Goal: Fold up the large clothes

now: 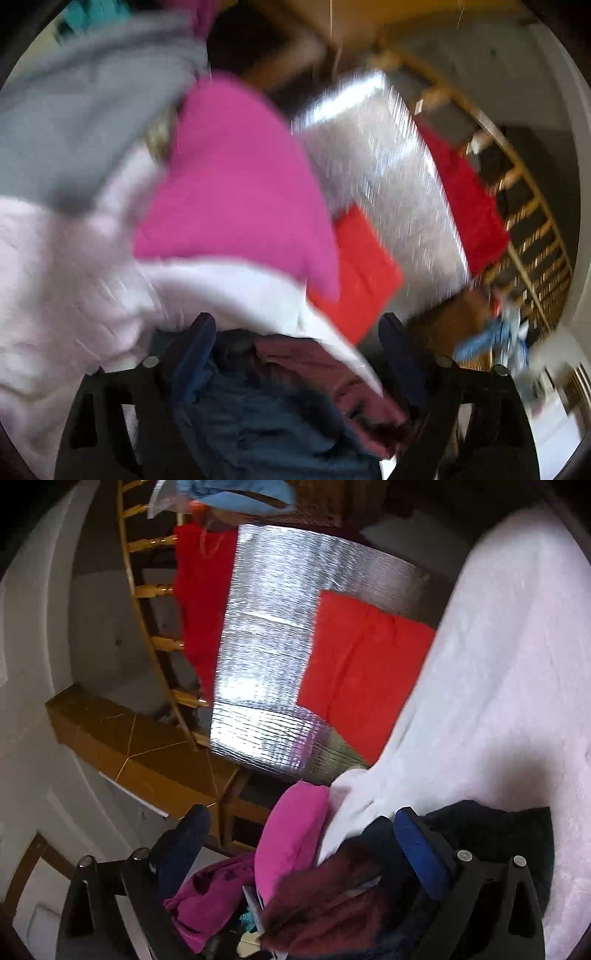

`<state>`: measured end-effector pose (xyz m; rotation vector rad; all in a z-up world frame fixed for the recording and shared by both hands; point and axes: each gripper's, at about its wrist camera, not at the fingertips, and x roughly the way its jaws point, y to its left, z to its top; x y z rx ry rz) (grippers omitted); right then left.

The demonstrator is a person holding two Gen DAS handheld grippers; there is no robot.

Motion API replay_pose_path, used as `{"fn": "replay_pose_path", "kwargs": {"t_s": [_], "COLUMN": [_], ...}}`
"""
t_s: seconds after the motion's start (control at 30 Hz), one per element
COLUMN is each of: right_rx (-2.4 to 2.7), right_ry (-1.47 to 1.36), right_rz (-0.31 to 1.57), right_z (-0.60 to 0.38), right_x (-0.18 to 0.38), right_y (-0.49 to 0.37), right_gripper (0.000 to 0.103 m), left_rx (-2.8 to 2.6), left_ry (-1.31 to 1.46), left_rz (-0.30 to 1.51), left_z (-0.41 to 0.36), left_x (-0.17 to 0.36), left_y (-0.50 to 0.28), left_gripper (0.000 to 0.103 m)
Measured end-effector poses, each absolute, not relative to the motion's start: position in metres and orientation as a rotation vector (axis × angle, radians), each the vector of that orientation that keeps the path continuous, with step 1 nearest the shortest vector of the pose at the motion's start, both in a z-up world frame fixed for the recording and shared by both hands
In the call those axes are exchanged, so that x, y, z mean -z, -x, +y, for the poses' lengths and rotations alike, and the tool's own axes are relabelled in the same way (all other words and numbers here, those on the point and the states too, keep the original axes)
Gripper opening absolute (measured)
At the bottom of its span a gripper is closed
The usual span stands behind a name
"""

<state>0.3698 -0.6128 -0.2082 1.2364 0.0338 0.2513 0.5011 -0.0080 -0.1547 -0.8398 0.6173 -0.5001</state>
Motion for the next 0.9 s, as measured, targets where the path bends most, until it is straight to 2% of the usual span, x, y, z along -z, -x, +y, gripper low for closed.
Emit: {"fn": "replay_pose_path", "kwargs": {"t_s": [0.2, 0.37, 0.53, 0.7, 0.9], "right_rx": [-0.249, -0.231, -0.199, -0.119, 0.019], "right_ry": [-1.253, -1.199, -1.213, -1.340, -1.404], "right_rz": [0.096, 0.219, 0.319, 0.383, 0.418], "right_z": [-0.592, -0.555, -0.521, -0.510, -0.525], "right_x": [0.189, 0.179, 0.205, 0.252, 0.285], "right_y": [-0.348, -0.324, -0.276, -0.250, -0.264], "right_gripper": [0.101, 0.101, 0.101, 0.101, 0.101], "left_rx": [0.435, 0.333, 0.190, 0.124, 0.121], "left_ry": [0.757, 0.700, 0.742, 0.849, 0.866], "left_rz": [0.678, 0.818, 0.957, 1.022, 1.036], "left_z": [-0.015, -0.027, -0.013, 0.002, 0.002], "left_x": [0.148, 0.174, 0.219, 0.248, 0.262], "left_y": [-0.426, -0.366, -0.330, -0.334, -0.357], "left_gripper": [0.090, 0.090, 0.090, 0.090, 0.090]}}
